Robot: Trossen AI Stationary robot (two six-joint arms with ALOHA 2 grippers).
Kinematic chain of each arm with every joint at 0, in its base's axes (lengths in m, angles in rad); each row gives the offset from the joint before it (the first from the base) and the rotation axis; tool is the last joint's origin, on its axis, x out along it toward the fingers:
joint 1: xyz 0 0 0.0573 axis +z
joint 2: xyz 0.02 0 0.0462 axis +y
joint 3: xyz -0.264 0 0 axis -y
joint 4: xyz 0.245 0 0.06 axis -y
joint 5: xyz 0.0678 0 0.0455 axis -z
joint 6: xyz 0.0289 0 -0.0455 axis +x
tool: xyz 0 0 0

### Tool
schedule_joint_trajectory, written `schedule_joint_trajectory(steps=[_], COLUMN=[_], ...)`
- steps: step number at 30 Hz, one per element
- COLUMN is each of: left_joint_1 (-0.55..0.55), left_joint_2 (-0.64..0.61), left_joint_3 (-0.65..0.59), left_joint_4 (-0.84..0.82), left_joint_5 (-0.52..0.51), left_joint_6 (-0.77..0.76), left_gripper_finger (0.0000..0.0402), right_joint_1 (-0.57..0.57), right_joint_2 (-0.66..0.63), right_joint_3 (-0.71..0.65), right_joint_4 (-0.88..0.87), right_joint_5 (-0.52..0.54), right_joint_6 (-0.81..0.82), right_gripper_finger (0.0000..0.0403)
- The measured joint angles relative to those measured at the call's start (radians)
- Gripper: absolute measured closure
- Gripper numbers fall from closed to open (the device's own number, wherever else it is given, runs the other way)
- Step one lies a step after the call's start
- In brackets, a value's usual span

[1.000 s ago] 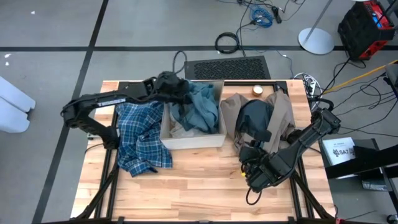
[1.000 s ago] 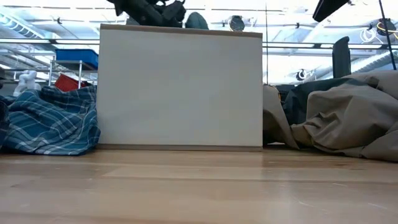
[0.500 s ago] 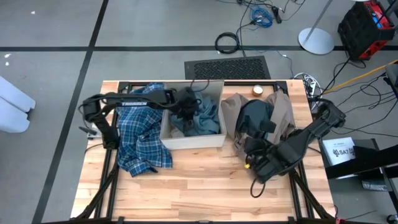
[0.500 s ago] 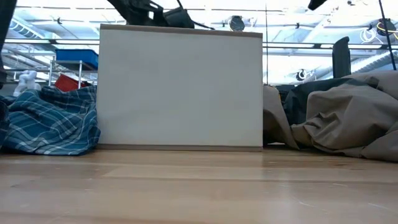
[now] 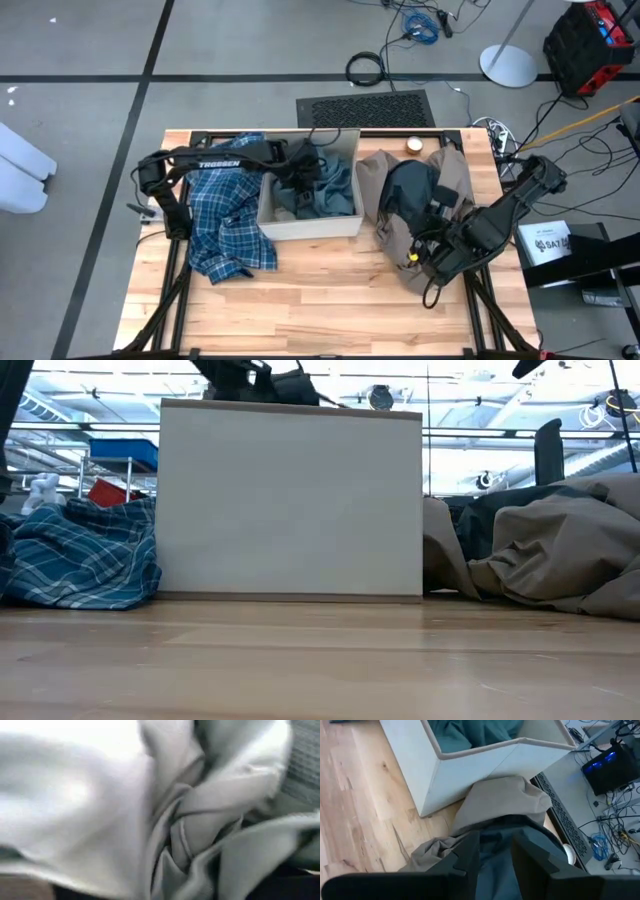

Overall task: Sort clothes
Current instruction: Put the blue, green pants into the laundry organizer

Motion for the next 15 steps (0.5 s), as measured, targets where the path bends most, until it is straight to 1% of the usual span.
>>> schedule_joint_trajectory(steps=[3,8,15], left_joint_1=[0.000,0.000,0.000], left_joint_2=[0.000,-0.001,-0.002], left_joint_3=[0.104,0.262,0.472], left_joint_4=[-0.157,-0.343,-0.416], left_joint_5=[-0.005,-0.021,-0.056], left_joint_6=[0.012,0.046,0.094], left_gripper_finger=[0.0108,0.0102,0.0100], right_joint_1=[0.000,0.000,0.000], right_joint_2=[0.000,0.000,0.000], right_joint_3=[-0.001,-0.001,-0.001], right_joint_4=[0.001,0.000,0.006], right_joint_5=[0.000,0.000,0.000], right_joint_6=[-0.003,-0.011,-0.027], right_gripper_finger=[0.0305,0.0305,0.0305])
